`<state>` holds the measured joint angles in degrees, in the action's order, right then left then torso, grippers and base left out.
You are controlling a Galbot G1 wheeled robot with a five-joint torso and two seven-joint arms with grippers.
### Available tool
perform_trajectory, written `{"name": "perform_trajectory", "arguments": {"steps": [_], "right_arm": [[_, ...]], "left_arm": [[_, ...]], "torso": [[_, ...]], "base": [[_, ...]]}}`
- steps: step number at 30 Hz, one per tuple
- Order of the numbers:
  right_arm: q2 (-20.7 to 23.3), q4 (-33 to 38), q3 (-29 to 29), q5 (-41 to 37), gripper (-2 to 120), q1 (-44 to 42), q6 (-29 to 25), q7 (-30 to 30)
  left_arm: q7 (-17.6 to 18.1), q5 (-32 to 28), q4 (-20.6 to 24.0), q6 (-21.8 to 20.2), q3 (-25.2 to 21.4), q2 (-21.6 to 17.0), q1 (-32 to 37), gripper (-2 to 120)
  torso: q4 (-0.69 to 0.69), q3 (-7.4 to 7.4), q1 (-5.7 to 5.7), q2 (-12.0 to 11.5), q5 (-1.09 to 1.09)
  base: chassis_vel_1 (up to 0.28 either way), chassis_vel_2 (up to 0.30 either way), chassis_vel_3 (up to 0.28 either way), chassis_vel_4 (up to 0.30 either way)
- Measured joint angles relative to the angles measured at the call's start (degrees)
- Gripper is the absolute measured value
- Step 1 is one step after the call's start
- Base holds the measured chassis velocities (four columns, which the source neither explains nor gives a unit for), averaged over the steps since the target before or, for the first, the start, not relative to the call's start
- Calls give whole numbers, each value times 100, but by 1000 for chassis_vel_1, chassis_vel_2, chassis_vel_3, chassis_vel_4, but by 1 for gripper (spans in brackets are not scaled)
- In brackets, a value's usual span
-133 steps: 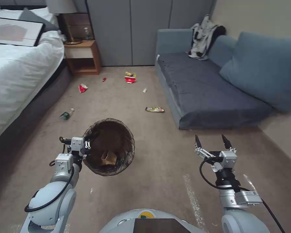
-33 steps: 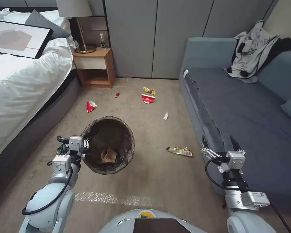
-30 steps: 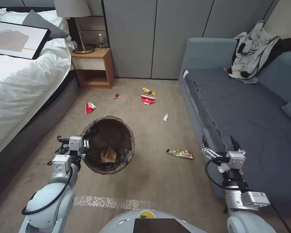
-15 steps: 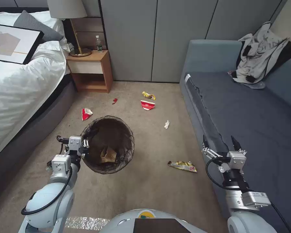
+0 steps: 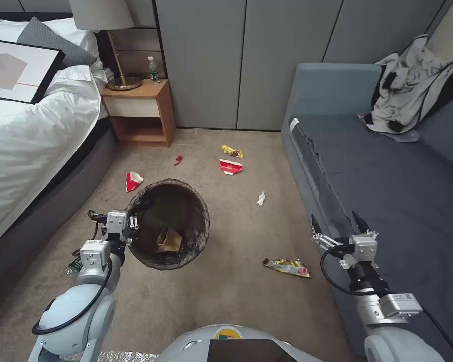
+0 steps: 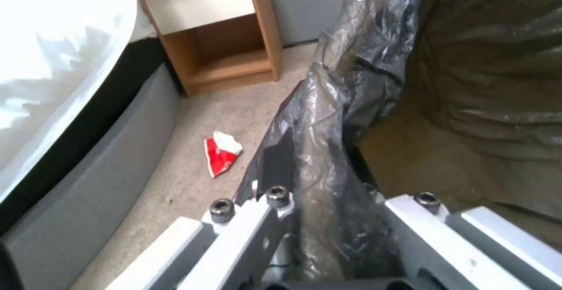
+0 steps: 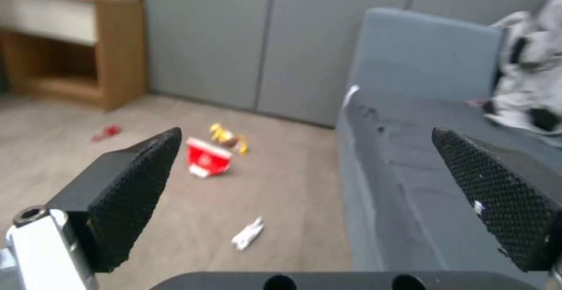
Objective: Pick up the trash bin, then pick up the garbage from the floor and place it into the trash bin.
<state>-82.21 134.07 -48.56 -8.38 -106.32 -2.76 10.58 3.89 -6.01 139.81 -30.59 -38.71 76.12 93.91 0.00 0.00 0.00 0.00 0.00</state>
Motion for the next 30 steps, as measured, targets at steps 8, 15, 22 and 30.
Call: {"name": "perform_trajectory", "arguments": {"steps": [8, 15, 22, 30], "right_arm": [[669, -478, -130, -189, 100, 494, 614, 482], [1276, -905, 129, -493, 100, 1009, 1229, 643], [2100, -1977, 1035, -811, 100, 1762, 1697, 572], [2239, -2781, 1487, -710, 100, 2165, 1775, 677]], "left_arm": [[-7, -89, 89, -64, -20, -80, 15, 2], [8, -155, 166, -114, -25, -146, 101, 2], [44, -341, 128, -211, -25, -216, 195, 2], [71, -358, 39, -243, 15, -292, 210, 2]], "torso": [[-1, 0, 0, 0, 2], [-2, 0, 0, 0, 1], [-1, 1, 0, 0, 1], [0, 1, 0, 0, 1]], "base": [[0, 0, 0, 0], [0, 0, 0, 0], [0, 0, 0, 0], [0, 0, 0, 0]]}}
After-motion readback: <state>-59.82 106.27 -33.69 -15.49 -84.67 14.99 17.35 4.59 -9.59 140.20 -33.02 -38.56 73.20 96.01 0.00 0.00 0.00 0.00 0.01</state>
